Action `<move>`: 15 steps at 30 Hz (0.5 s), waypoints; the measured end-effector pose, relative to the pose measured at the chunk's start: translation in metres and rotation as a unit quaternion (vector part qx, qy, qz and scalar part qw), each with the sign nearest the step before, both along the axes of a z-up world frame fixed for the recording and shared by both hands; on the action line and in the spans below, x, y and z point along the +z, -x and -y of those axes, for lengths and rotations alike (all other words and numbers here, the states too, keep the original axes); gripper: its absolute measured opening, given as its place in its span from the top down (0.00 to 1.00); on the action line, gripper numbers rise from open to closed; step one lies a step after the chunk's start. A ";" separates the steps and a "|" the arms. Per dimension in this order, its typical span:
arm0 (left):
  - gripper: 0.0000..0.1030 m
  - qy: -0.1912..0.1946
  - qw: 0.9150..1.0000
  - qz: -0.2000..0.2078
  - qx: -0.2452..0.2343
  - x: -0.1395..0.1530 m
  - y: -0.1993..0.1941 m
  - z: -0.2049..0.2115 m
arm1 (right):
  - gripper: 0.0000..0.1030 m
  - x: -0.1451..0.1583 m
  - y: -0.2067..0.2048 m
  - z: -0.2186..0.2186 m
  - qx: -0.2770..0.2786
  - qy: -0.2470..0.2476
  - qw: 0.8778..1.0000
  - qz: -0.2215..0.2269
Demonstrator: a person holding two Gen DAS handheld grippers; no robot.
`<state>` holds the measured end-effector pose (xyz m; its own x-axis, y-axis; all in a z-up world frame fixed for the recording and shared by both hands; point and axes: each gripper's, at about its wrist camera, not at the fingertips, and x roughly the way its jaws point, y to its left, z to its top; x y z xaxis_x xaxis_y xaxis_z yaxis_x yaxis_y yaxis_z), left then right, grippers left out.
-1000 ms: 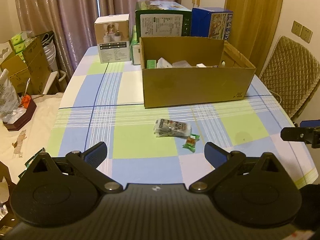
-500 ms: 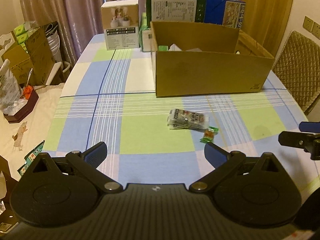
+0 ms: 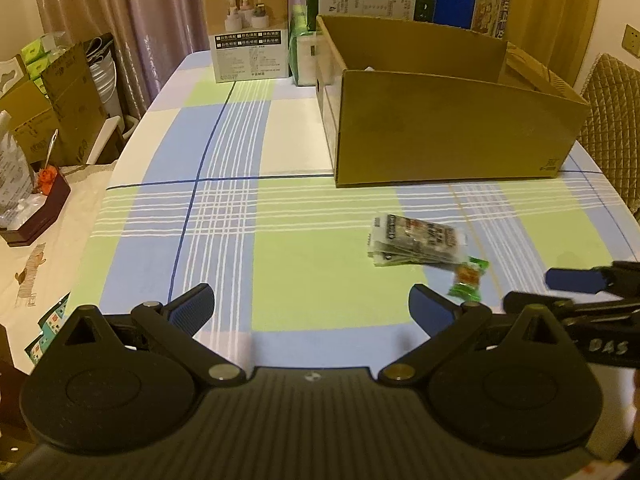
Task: Organize objects
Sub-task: 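Lower the right gripper onto the green-wrapped candy and close it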
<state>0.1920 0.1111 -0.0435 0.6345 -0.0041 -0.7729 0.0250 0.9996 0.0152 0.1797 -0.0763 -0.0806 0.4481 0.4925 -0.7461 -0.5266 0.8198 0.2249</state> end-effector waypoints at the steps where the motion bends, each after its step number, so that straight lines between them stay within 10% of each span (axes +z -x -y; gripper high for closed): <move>1: 0.01 -0.001 1.000 0.000 0.000 -0.002 -0.003 -0.001 | 0.47 -0.005 -0.002 -0.004 0.001 -0.001 1.000 -0.003; 15: 0.01 0.006 1.000 -0.006 0.002 -0.024 -0.027 -0.014 | 0.64 -0.032 -0.008 -0.042 -0.031 0.023 0.999 0.029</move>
<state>0.2194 0.1247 -0.0675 0.6258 -0.0115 -0.7799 0.0210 0.9998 0.0021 0.1874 -0.0342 -0.1124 0.5198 0.4281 -0.7393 -0.4851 0.8602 0.1571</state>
